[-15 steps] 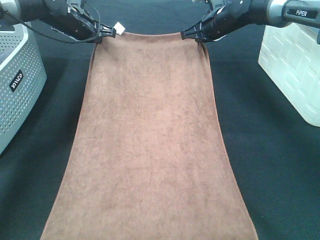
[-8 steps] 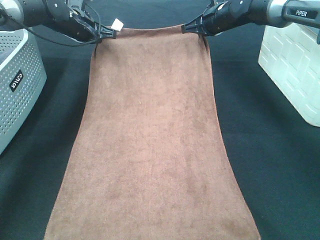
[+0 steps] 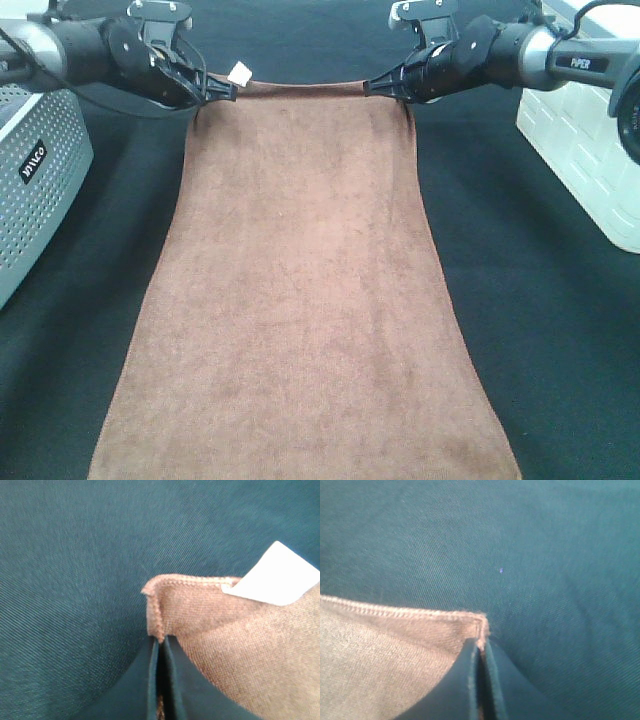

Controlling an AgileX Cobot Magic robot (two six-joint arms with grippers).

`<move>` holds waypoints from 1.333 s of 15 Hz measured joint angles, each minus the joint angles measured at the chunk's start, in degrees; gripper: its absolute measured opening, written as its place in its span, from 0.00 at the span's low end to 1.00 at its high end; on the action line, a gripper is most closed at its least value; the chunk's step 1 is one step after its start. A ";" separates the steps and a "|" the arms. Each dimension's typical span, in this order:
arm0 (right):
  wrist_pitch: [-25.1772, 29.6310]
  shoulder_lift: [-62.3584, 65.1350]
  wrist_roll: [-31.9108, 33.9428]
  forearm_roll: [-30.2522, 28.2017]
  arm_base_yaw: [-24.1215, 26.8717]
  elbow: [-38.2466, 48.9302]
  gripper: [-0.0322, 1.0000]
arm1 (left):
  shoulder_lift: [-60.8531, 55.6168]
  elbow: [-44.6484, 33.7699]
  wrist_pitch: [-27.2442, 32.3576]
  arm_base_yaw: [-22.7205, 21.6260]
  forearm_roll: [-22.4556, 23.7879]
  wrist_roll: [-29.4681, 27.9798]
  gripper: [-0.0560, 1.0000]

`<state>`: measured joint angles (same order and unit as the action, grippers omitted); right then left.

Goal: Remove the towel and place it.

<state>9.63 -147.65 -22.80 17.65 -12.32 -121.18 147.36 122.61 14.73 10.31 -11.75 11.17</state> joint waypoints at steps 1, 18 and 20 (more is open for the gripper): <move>-0.40 -0.69 0.00 0.46 0.00 -0.52 0.03 | 0.86 0.00 -1.78 0.06 -0.17 0.00 0.05; -0.69 -5.96 0.00 3.78 0.00 -3.21 0.03 | 5.16 0.00 -10.20 1.49 2.52 0.00 0.06; -0.63 -5.96 0.00 3.78 0.00 -3.21 0.07 | 5.16 0.00 -10.20 1.49 2.75 0.00 0.10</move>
<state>9.00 -153.61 -22.80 21.43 -12.32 -124.39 152.52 122.61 4.53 11.80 -9.00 11.17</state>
